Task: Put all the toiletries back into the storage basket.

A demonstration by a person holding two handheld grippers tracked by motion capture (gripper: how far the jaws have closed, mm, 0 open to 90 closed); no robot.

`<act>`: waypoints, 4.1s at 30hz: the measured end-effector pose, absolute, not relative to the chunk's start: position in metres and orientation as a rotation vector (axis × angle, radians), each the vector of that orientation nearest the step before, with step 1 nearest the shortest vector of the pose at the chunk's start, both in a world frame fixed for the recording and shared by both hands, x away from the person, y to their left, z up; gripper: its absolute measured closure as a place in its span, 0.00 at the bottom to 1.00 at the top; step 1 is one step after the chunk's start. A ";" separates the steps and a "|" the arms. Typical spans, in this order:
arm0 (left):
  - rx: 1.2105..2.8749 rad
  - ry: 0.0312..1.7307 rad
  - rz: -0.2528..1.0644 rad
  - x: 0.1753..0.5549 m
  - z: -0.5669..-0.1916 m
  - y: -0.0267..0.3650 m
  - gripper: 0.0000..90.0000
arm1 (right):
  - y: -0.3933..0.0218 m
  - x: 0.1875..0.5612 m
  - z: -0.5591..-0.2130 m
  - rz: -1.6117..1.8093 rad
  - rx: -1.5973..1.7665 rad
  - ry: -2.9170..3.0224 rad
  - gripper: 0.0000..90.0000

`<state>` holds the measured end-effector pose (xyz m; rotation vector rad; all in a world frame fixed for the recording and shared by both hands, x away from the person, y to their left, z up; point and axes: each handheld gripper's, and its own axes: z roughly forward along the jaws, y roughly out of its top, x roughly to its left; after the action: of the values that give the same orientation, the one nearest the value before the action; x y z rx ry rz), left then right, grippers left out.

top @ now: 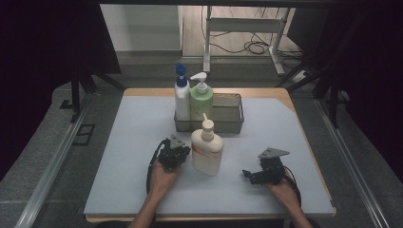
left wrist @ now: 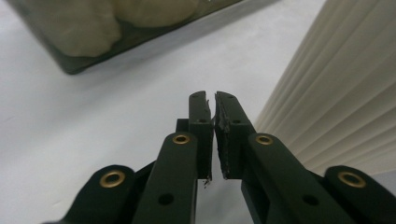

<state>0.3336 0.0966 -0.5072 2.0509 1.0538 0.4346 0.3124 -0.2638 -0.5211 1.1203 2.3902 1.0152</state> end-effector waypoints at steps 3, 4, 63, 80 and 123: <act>2.041 1.063 0.457 0.331 -0.504 0.102 0.88 | -0.266 0.311 -0.518 1.031 1.111 2.387 0.06; 2.040 1.066 0.461 0.330 -0.504 0.103 0.86 | -0.266 0.310 -0.517 1.034 1.095 2.380 0.06; 2.121 1.192 0.446 0.270 -0.524 0.146 0.13 | -0.231 0.299 -0.449 1.211 0.843 2.476 0.00; 2.117 1.195 0.443 0.270 -0.524 0.147 0.13 | -0.196 0.302 -0.438 1.241 0.765 2.522 0.00; 2.115 1.196 0.442 0.270 -0.524 0.147 0.13 | -0.134 0.330 -0.423 1.298 0.737 2.541 0.24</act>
<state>0.2700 0.1466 -0.5242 2.1154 1.1959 0.4418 0.3301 -0.1345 -0.4228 0.7367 2.5410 1.2980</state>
